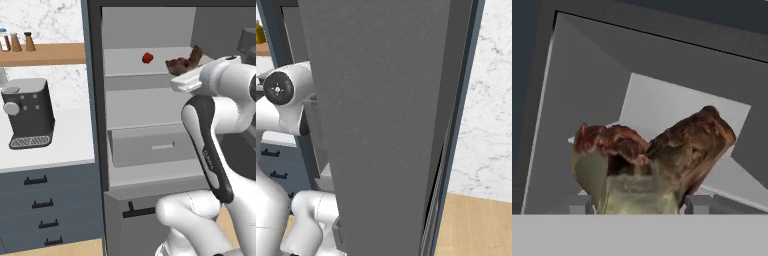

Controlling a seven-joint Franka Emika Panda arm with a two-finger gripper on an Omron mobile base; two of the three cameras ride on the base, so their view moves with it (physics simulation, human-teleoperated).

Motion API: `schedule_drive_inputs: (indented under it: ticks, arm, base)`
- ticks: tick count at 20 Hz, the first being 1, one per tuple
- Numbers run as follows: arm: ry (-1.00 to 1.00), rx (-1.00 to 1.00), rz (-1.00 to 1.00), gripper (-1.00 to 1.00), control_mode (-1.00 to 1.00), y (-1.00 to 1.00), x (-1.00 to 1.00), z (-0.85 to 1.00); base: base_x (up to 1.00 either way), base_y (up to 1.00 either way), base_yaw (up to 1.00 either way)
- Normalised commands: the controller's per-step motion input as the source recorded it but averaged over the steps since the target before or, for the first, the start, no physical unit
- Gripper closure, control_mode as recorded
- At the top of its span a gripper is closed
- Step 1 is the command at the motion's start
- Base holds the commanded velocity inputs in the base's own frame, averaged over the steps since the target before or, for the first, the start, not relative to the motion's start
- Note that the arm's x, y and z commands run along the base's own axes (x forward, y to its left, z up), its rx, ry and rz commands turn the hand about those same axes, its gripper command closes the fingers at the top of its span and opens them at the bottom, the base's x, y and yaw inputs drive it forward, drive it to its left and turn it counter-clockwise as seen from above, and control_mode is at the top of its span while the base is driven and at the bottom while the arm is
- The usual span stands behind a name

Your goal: Place one bell pepper and one steak in each tupperware on the nearby counter, to pack two identical lunches.

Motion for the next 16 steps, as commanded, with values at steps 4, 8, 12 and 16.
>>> schedule_drive_inputs:
  ticks: [4, 8, 12, 16]
  arm:
    - [0.12, 0.05, -0.01, 1.0, -1.0, 0.29, -1.0, 0.0]
    - [0.05, 0.09, -0.16, 1.0, -1.0, 0.14, -0.88, -0.17]
    - [0.0, 0.0, -0.08, 1.0, 1.0, 0.06, -0.19, -0.02]
    - [0.0, 0.0, 0.0, 1.0, 1.0, 0.0, 0.0, 0.0]
  base:
    - [0.0, 0.0, 0.0]
    - [0.0, 0.0, 0.0]
    - [-0.24, 0.3, -0.08]
    - [-0.41, 0.98, -0.09]
